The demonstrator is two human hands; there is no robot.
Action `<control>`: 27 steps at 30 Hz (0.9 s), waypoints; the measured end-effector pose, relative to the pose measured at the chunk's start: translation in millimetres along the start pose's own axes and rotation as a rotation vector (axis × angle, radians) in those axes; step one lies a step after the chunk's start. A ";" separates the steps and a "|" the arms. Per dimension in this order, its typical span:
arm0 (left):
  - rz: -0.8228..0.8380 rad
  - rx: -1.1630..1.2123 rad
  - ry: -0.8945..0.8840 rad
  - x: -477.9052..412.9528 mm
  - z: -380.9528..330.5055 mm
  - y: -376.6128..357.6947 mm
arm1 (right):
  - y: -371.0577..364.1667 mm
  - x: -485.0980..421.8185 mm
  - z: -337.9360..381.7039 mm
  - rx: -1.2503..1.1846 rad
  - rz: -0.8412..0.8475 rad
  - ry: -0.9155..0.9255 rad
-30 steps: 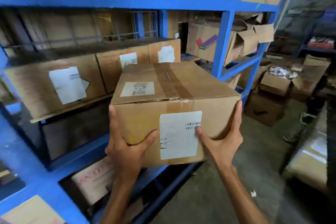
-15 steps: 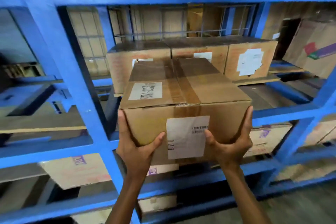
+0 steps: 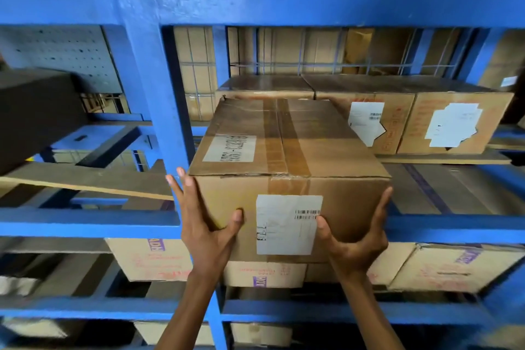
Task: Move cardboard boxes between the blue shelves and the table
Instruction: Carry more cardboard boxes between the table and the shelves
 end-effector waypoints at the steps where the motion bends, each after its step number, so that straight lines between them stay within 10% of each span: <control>1: -0.012 0.004 0.004 -0.1 4.5 -1.0 | -3.7 -0.7 -1.9 0.000 0.001 -0.007; 20: 0.020 -0.086 -0.040 -0.1 47.8 -16.9 | -46.2 7.2 -16.2 0.076 0.109 -0.040; 27: 0.071 -0.186 -0.186 12.4 9.2 -31.3 | -60.4 35.2 5.2 0.328 -0.011 0.413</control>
Point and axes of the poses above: each hand's wrist, its own x-axis away from the middle knuckle, its own y-axis out of the back of the hand, z = x × y, the point moved 5 cm from there along -x, towards the middle knuckle, and after that the axes turned 12 degrees about -y, right-handed, at the moved point
